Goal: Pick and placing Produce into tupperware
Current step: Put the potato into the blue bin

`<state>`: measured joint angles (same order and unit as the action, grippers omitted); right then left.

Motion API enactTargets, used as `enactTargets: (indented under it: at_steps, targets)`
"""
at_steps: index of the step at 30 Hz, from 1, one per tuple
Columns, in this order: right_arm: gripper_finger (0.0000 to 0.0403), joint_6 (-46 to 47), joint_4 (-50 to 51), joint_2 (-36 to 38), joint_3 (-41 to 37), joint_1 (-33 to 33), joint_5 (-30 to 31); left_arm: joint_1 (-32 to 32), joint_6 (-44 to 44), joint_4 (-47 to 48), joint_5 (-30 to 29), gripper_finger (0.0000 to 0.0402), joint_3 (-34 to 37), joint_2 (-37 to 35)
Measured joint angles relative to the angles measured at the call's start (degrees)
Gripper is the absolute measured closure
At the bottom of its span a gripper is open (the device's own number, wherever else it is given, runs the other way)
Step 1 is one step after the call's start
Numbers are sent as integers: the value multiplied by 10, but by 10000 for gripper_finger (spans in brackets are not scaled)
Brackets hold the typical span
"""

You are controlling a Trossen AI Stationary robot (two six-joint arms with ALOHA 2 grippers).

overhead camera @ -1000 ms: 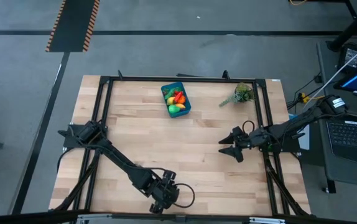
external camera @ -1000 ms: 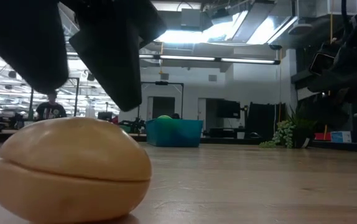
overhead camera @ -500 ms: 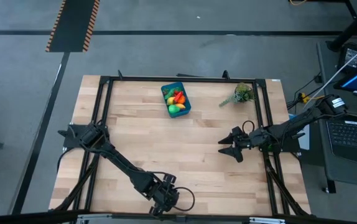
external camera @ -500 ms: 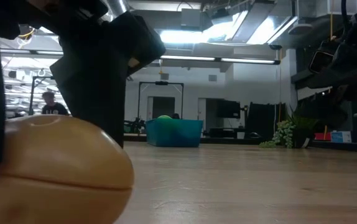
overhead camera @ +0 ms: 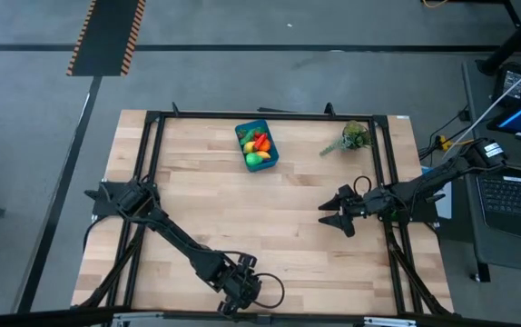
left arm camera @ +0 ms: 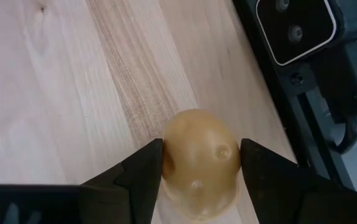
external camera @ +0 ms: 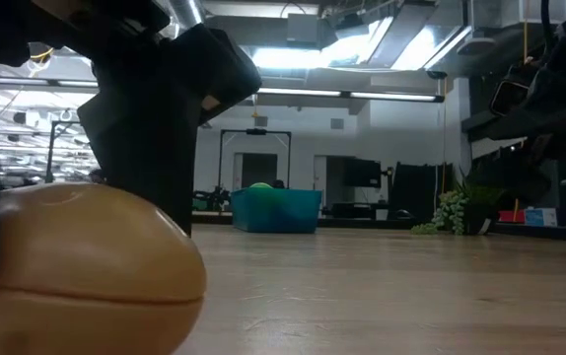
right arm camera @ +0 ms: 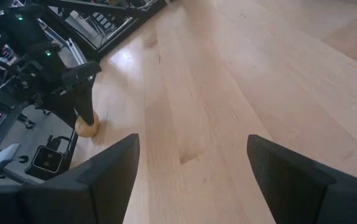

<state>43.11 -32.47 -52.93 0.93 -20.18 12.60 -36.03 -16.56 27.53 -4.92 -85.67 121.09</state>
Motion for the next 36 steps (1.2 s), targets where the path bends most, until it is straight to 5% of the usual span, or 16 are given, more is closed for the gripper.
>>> enactTargets:
  at_steps: [17,28,36]
  targets:
    - [104,-1,1,0,0,-1,0,1,-8,4,15,242,0,4]
    - [104,-3,2,0,0,-1,0,3,5,66,5,260,4,-59]
    - [104,-3,5,0,0,-6,-1,5,2,118,-28,344,3,-86]
